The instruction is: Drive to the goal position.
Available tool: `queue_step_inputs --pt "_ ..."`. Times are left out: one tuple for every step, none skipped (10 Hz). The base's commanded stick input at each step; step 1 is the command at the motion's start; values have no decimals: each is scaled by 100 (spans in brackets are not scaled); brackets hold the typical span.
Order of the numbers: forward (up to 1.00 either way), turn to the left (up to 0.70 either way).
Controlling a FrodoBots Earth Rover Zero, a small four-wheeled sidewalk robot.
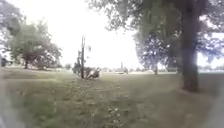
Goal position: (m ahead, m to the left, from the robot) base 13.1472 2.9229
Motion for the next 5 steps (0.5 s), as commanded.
queue_step_inputs --pt "100 0" --pt "100 0" --pt "100 0" --pt "100 0" --pt "100 0"
